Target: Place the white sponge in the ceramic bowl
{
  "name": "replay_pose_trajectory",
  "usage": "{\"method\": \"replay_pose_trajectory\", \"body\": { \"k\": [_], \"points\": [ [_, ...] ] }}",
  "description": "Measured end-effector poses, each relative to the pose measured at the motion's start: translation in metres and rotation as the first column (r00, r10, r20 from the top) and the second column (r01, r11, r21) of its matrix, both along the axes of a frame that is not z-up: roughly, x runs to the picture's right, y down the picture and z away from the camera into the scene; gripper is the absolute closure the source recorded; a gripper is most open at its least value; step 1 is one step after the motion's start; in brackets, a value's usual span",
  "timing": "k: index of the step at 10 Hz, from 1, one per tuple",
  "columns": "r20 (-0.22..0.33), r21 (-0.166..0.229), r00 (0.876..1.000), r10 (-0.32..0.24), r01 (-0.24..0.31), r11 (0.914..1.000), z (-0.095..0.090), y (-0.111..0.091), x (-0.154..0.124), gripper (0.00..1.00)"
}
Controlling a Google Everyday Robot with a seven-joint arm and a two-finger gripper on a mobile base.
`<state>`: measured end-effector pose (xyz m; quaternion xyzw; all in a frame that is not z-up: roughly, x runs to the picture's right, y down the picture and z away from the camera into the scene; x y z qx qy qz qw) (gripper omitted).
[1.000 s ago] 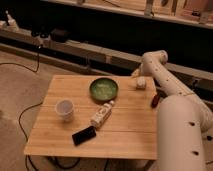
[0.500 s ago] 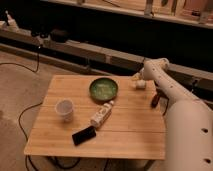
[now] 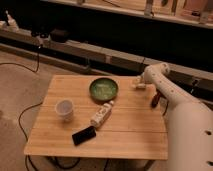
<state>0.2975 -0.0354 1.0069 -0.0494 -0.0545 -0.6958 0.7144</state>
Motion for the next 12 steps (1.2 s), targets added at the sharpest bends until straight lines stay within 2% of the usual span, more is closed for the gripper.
{"method": "replay_pose_trajectory", "body": {
  "k": [4, 7, 9, 12],
  "points": [
    [-0.023, 0.003, 0.996, 0.085, -0.085, 0.9964, 0.007, 0.008, 0.007, 0.20],
    [-0.033, 0.000, 0.993, 0.110, -0.110, 0.9939, 0.013, 0.008, 0.004, 0.20],
    [-0.031, -0.002, 0.993, 0.113, -0.113, 0.9936, 0.016, 0.005, -0.002, 0.31],
    [-0.003, -0.038, 0.995, 0.095, -0.095, 0.9947, 0.018, 0.010, -0.014, 0.62]
  ]
}}
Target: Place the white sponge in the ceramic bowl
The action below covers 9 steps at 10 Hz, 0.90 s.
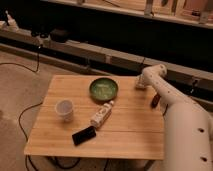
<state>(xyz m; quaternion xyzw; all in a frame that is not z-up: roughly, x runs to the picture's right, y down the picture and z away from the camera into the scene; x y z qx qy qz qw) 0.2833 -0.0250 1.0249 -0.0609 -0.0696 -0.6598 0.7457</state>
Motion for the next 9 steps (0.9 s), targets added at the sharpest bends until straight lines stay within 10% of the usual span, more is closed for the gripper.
{"method": "replay_pose_trajectory", "body": {
  "k": [4, 9],
  "points": [
    [0.030, -0.029, 0.999, -0.022, 0.023, 0.9993, -0.006, -0.004, -0.007, 0.98],
    [0.126, 0.096, 0.988, -0.090, 0.078, 0.9923, -0.056, -0.077, -0.055, 1.00]
  ]
}}
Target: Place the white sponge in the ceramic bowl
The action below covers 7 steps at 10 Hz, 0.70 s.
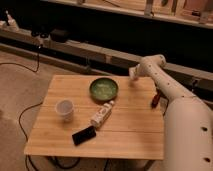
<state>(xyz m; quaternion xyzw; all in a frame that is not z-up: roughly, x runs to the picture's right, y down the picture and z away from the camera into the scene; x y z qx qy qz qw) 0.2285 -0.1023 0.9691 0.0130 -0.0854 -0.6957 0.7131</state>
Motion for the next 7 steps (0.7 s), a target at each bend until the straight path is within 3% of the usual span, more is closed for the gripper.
{"method": "replay_pose_trajectory", "body": {
  "k": [2, 3, 4, 6, 7],
  "points": [
    [0.115, 0.012, 0.993, -0.011, 0.010, 0.9999, -0.020, -0.009, -0.040, 1.00],
    [0.194, 0.005, 0.980, -0.032, 0.032, 0.9995, -0.030, -0.005, -0.070, 1.00],
    [0.278, -0.005, 0.959, -0.059, 0.063, 0.9980, -0.039, 0.001, -0.101, 1.00],
    [0.398, -0.011, 0.913, -0.087, 0.099, 0.9950, -0.053, 0.009, -0.136, 0.99],
    [0.449, -0.020, 0.889, -0.086, 0.106, 0.9941, -0.059, 0.012, -0.146, 0.95]
  ]
}}
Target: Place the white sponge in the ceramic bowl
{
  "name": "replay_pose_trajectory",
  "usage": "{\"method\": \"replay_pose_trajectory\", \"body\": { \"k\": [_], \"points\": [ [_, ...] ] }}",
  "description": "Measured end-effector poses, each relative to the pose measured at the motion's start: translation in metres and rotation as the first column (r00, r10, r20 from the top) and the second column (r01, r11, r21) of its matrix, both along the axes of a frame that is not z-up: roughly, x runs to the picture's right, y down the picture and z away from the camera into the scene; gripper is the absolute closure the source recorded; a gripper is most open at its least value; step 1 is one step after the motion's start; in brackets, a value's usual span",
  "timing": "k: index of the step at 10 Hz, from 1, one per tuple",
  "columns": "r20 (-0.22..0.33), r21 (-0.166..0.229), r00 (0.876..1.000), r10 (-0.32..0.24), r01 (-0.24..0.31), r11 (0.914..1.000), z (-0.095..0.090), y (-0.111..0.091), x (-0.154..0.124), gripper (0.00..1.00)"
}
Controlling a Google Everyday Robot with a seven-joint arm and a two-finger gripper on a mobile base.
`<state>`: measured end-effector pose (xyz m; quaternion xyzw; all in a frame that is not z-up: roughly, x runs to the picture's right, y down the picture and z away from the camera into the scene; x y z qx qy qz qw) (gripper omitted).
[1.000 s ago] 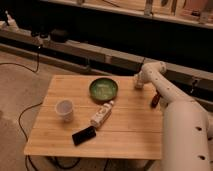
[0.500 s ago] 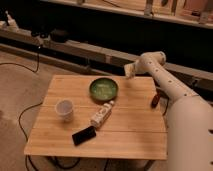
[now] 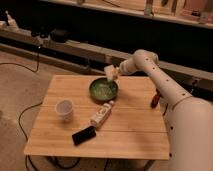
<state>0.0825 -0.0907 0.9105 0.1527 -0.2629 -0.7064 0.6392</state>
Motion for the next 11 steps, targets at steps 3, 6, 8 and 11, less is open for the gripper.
{"method": "replay_pose_trajectory", "body": {
  "k": [3, 6, 8, 11],
  "points": [
    [0.084, -0.113, 0.996, -0.027, 0.036, 0.9930, -0.003, 0.018, -0.007, 0.65],
    [0.091, -0.234, 0.994, -0.063, 0.083, 0.9687, -0.008, 0.026, -0.001, 0.35],
    [0.096, -0.263, 0.992, -0.087, 0.110, 0.9586, -0.009, 0.022, -0.003, 0.21],
    [0.112, -0.280, 0.988, -0.110, 0.138, 0.9499, -0.012, 0.020, -0.005, 0.20]
  ]
}}
